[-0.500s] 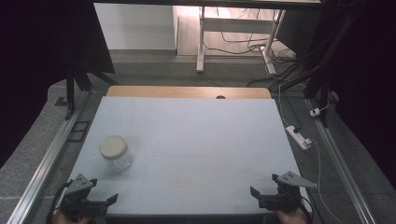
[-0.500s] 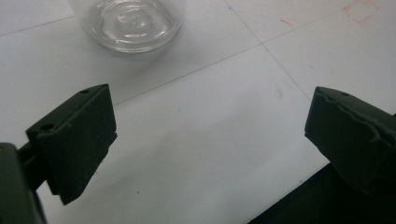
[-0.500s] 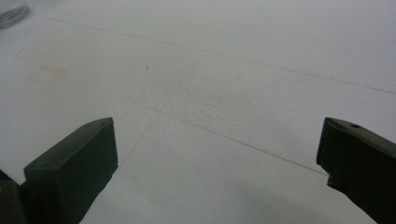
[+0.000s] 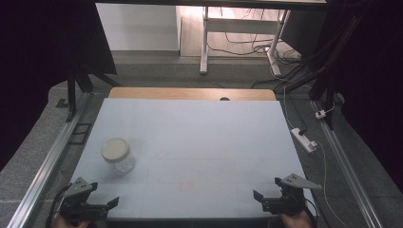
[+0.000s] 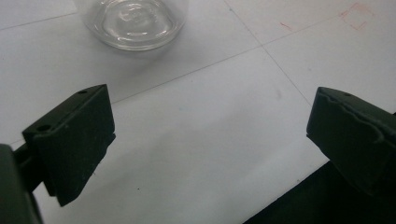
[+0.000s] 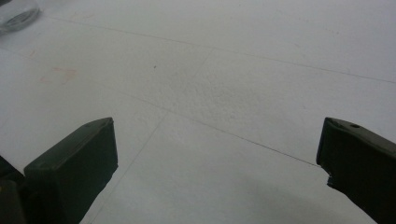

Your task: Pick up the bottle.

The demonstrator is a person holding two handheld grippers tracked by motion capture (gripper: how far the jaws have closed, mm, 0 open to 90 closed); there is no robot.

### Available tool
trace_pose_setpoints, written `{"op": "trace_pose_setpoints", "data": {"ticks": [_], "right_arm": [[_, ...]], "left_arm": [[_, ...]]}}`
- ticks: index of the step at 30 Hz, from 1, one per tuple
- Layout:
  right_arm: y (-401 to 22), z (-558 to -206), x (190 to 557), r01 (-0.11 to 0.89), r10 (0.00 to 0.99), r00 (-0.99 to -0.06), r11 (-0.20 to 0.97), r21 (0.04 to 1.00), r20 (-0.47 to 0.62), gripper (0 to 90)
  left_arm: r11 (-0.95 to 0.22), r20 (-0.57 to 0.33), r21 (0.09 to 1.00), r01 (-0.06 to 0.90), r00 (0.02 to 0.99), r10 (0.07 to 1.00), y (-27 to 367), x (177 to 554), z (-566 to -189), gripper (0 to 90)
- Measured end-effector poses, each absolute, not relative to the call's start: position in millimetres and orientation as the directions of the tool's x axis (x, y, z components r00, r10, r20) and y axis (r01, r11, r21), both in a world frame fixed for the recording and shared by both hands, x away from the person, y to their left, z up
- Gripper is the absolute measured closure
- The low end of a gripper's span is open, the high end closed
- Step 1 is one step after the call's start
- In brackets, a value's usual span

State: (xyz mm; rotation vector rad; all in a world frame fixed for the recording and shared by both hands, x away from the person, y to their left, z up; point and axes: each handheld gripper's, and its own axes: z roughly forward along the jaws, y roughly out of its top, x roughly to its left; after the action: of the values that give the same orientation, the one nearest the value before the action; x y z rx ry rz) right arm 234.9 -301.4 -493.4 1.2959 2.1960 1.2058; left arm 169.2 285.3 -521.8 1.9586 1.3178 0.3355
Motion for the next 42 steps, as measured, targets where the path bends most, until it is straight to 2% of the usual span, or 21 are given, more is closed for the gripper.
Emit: {"op": "trace_pose_setpoints", "data": {"ticks": [7, 14, 19, 24, 40, 42], "right_arm": [[-300.9, -493.4, 235.5, 0.561, 0.829, -0.542, 0.237, 0.793, 0.135, 0.0], [-300.4, -493.5, 235.5, 0.56, 0.828, -0.545, 0.241, 0.792, 0.134, 0.0], [-299.7, -493.7, 235.9, 0.561, 0.828, -0.546, 0.247, 0.79, 0.128, 0.0], [-300.1, -493.7, 236.0, 0.561, 0.829, -0.544, 0.244, 0.791, 0.13, 0.0], [-299.1, -494.0, 237.0, 0.564, 0.825, -0.55, 0.252, 0.786, 0.129, 0.0], [-299.1, -494.0, 237.0, 0.563, 0.824, -0.551, 0.253, 0.787, 0.129, 0.0]], "left_arm": [[-0.194, -0.175, 0.707, 0.68, 0.434, 0.884, 285.9, 167.2, -521.3, 0.0], [-0.145, -0.228, 0.714, 0.685, 0.423, 0.877, 292.5, 167.4, -521.4, 0.0], [-0.194, -0.191, 0.701, 0.686, 0.442, 0.876, 290.6, 167.5, -520.8, 0.0], [-0.17, -0.236, 0.701, 0.693, 0.449, 0.862, 295.8, 170.4, -522.2, 0.0], [-0.159, -0.174, 0.767, 0.622, 0.439, 0.881, 303.9, 184.0, -510.9, 0.0], [-0.181, -0.146, 0.767, 0.616, 0.443, 0.885, 302.6, 187.1, -510.1, 0.0]]}}
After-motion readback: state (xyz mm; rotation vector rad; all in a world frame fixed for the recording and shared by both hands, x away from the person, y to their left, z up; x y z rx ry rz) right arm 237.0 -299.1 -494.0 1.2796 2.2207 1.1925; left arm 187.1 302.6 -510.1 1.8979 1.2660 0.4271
